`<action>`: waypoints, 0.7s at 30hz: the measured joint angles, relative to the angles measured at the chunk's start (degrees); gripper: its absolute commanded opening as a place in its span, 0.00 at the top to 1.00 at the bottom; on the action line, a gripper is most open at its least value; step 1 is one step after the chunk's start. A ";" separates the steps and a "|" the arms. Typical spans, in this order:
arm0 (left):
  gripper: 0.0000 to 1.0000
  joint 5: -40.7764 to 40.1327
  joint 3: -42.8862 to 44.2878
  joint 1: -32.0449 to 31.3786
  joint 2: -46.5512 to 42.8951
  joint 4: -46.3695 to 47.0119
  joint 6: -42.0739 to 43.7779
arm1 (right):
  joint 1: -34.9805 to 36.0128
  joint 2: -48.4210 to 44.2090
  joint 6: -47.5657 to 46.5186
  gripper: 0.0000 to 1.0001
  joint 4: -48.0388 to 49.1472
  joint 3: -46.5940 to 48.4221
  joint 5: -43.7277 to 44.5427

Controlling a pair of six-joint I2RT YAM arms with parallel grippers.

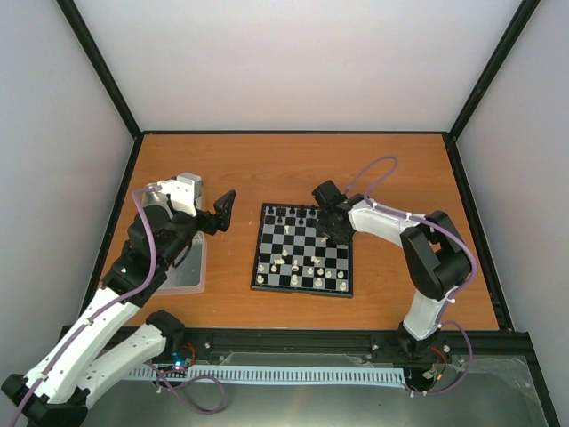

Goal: Set up the chess pieces on the board
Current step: Pick up the chess piece from the chessboard.

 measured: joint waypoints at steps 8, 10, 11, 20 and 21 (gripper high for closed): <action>0.04 1.31 0.00 0.00 0.09 0.02 0.37 | -0.02 -3.21 -2.73 0.81 2.73 -4.07 -1.14; 0.04 2.62 0.00 0.00 0.52 0.04 0.37 | -0.04 -6.03 -2.82 0.81 4.37 -6.91 -1.99; 0.04 3.30 0.00 0.00 0.98 0.04 0.35 | -0.04 -7.41 -2.73 0.81 5.11 -7.96 -2.21; 0.08 17.62 -1.57 -0.07 10.40 3.15 -8.17 | -0.04 -21.64 2.40 0.81 15.82 -15.91 -7.91; 0.09 19.76 -2.93 -0.31 12.11 4.85 -10.32 | -0.04 -22.95 3.30 0.81 16.90 -16.79 -8.68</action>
